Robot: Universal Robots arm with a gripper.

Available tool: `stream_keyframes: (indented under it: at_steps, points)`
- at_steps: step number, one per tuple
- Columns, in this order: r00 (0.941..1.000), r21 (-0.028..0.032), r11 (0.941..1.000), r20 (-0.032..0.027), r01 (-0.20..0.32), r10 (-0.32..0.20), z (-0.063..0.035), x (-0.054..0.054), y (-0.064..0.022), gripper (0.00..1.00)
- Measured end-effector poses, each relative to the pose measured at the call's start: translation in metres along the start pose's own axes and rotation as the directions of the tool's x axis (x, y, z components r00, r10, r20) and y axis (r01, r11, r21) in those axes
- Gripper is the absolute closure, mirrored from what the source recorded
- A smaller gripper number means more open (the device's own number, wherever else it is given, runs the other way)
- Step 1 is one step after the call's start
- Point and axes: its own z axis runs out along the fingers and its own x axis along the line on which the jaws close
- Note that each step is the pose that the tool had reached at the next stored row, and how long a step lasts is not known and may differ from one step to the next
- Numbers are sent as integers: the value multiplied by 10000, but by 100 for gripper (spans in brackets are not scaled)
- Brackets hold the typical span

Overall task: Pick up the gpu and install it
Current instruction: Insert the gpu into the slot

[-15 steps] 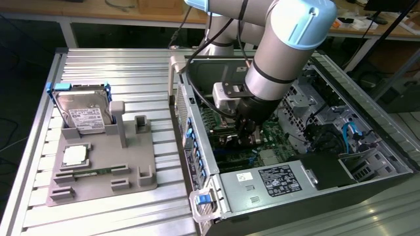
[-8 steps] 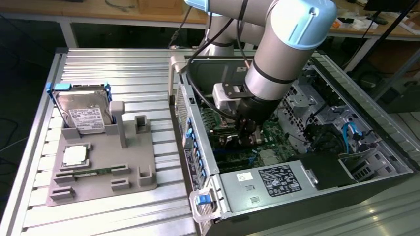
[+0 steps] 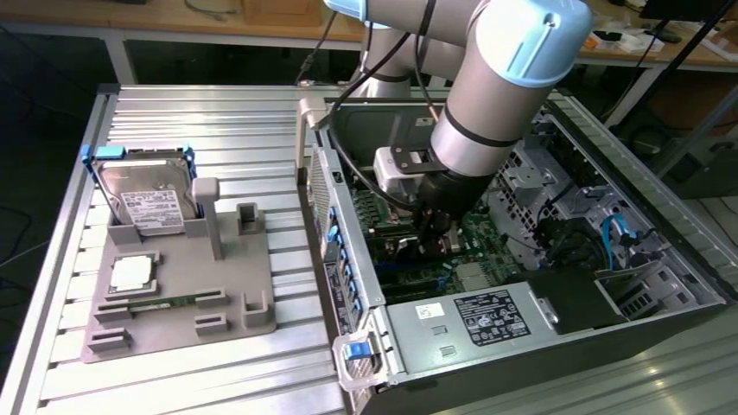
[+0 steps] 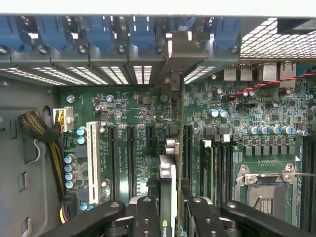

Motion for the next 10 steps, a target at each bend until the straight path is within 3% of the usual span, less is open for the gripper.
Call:
stream_keyframes:
  at_steps: [10]
  points:
    - [10000,0,10000,0,-1,1,-1,-1,-58,73]
